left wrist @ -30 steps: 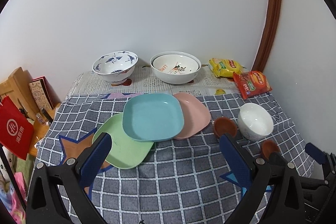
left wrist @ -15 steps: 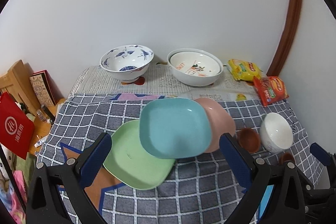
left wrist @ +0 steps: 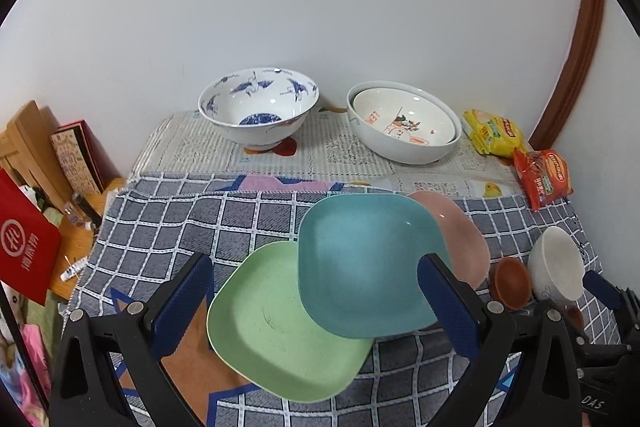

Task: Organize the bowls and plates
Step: 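Move the right tool toward the blue plate and grasp its rim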

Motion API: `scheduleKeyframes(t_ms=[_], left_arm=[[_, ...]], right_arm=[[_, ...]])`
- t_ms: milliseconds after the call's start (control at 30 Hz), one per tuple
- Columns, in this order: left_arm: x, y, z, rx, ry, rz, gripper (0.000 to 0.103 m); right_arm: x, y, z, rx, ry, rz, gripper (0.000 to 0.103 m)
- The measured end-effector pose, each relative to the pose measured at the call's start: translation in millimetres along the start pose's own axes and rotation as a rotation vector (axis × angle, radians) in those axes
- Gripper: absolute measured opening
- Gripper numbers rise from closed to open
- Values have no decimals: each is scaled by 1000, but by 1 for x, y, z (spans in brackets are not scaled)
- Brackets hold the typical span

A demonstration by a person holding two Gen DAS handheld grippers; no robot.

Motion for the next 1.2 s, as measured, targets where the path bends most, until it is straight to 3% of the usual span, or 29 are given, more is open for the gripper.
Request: scheduleKeyframes(t_ms=[267,500,600,667,900,1000,1200], left_arm=[[2,-7,34,37,-44,38,97],[-1,-13,60,26,-80,29,89],[-3,-14,72,-2,-94,20,84],[-4,-14,79,-15,-108,7,80],[-11,-13,98,-40,-140,3,63],[-13,-12,104,-43,-153,2,54],[-16,-10,111,-55,-174,-6,39]], right_arm=[[12,-18,36,-28,-7,-32,96],[21,-18,63,22,-9,57,91],[22,-17,78,64,-50,110,89],[21,-19,90,104,-98,137,83],[11,-29,115,97,-141,116,63],[8,-35,124,97,-160,107,59],[1,-42,137,128,-189,107,36]])
Point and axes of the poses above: each gripper's, at about its wrist camera, not at the fingertips, and z roughly the way its jaws point, y to its right, x to its top, the point moved 4 cm from there along z, roughly the way its jaws point, and after that the axes turned 6 degrees about y, right-handed, at the moved point
